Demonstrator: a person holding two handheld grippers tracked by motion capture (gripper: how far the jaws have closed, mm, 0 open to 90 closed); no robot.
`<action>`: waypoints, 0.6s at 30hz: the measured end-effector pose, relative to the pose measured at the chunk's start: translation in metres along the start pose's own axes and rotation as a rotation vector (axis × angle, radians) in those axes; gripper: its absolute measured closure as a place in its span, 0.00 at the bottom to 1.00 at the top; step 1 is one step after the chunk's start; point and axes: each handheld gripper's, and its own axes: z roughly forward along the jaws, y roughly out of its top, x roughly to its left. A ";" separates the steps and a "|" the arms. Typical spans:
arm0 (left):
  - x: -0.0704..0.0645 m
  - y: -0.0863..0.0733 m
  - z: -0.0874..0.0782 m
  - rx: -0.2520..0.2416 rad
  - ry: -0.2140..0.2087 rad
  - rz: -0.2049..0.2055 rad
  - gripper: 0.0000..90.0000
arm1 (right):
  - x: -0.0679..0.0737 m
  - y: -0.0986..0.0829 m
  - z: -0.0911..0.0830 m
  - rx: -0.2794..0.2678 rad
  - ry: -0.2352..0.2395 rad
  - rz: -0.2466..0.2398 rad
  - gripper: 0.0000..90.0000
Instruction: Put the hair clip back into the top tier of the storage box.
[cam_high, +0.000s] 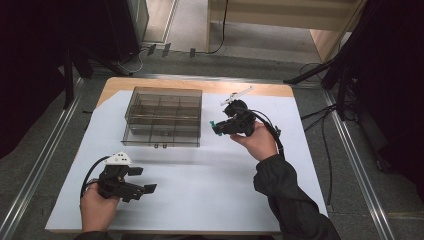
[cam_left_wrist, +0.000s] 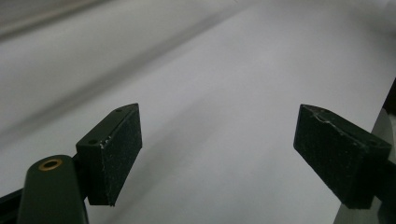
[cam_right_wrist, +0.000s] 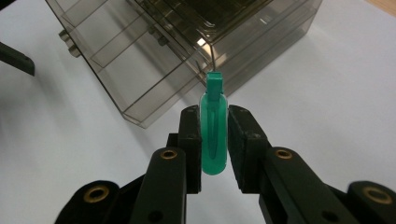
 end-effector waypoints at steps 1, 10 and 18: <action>0.000 0.000 0.000 0.001 0.002 0.000 0.18 | 0.001 0.001 0.001 -0.001 0.001 -0.001 0.86; 0.001 -0.001 -0.001 -0.005 0.000 -0.004 0.18 | 0.007 0.008 0.002 0.001 0.010 -0.020 0.86; 0.000 -0.002 -0.001 -0.007 0.002 -0.008 0.18 | 0.013 0.017 0.006 0.002 0.027 -0.036 0.86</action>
